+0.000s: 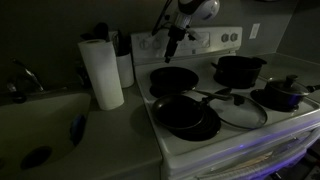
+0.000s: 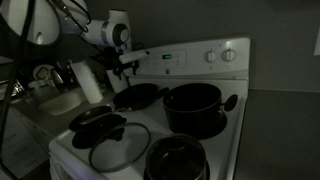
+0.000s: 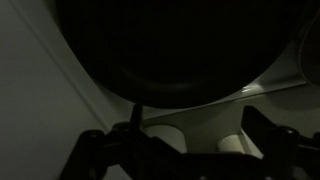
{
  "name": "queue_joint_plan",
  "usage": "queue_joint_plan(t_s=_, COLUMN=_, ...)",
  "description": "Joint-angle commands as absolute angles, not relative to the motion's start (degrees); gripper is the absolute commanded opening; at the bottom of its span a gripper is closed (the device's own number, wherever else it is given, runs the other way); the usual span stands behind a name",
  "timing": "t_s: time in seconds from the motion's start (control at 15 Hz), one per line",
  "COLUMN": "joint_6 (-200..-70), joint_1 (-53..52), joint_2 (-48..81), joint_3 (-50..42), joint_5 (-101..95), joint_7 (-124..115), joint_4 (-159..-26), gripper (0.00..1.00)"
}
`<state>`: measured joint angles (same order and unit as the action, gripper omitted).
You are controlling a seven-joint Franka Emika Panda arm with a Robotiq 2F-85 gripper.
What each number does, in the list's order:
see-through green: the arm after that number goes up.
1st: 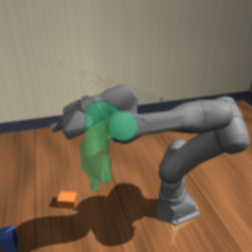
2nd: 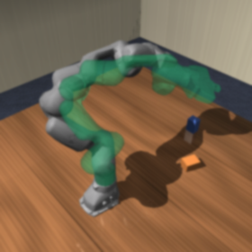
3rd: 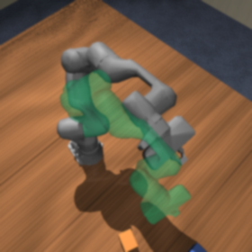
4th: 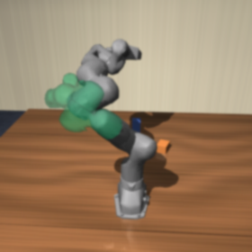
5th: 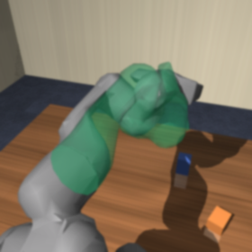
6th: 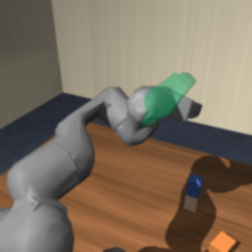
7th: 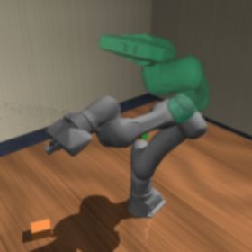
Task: Pick the lid and put it on the big pot
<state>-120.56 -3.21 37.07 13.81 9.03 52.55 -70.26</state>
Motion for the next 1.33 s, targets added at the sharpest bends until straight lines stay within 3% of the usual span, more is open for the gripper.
queue_joint_plan(t_s=0.0, joint_6=-125.0, joint_1=-4.0, joint_2=37.7, joint_3=14.0, joint_5=9.7, joint_7=51.0, joint_4=-69.8, gripper=1.00)
queue_joint_plan(t_s=1.07, joint_6=-129.7, joint_1=-4.1, joint_2=48.1, joint_3=23.2, joint_5=20.9, joint_7=54.0, joint_4=-53.7, gripper=1.00)
queue_joint_plan(t_s=1.13, joint_6=-130.0, joint_1=-4.4, joint_2=49.1, joint_3=23.4, joint_5=20.5, joint_7=54.2, joint_4=-52.0, gripper=0.82)
queue_joint_plan(t_s=1.27, joint_6=-130.2, joint_1=-4.8, joint_2=50.9, joint_3=23.9, joint_5=19.8, joint_7=55.4, joint_4=-48.8, gripper=0.66)
